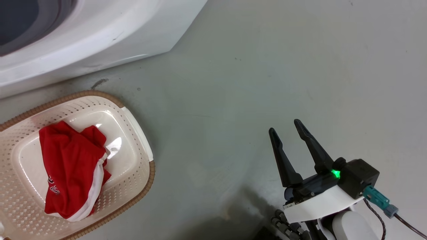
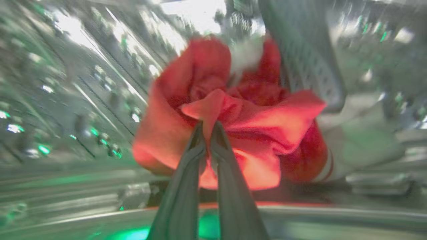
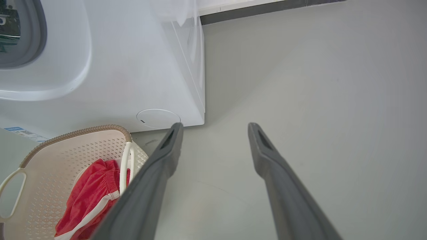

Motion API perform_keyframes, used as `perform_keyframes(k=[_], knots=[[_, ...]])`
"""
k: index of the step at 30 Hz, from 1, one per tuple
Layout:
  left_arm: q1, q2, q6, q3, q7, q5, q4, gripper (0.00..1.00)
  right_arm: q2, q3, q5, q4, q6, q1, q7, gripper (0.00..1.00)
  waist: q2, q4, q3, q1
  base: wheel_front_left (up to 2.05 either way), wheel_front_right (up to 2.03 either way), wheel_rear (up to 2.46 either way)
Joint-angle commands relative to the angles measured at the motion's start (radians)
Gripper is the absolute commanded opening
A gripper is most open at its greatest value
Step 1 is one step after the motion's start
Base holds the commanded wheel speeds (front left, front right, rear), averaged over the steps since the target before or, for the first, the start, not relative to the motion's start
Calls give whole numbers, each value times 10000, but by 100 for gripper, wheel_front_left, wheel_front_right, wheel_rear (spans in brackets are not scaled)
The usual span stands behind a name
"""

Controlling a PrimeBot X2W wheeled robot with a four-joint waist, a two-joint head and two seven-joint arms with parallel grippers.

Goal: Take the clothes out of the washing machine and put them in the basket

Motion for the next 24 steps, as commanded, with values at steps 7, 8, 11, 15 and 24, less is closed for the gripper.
perform_keyframes(k=[7,8,11,15,24], knots=[[1571,-217,508,516,-2475,-704,-1072,0,3,-377,-237,-1,-5,-27,-43,100,-1,252,-793,-1,0,0,0],[1735,-272,535,600,-2817,-803,-1140,0,4,-428,-252,-18,-5,-36,-25,100,-1,292,-894,-1,0,0,0],[2350,-537,590,747,-3849,-1078,-1206,0,1,-572,-319,12,-7,5,55,100,-1,417,-1338,-1,0,0,0],[3088,-898,575,931,-5047,-1460,-1104,0,1,-796,-393,-32,-5,197,171,100,-1,619,-1919,-1,0,0,0],[4524,-1686,201,1303,-7206,-2301,-278,0,0,-1277,-504,-107,-5,690,426,100,-1,965,-3313,-1,0,0,0]])
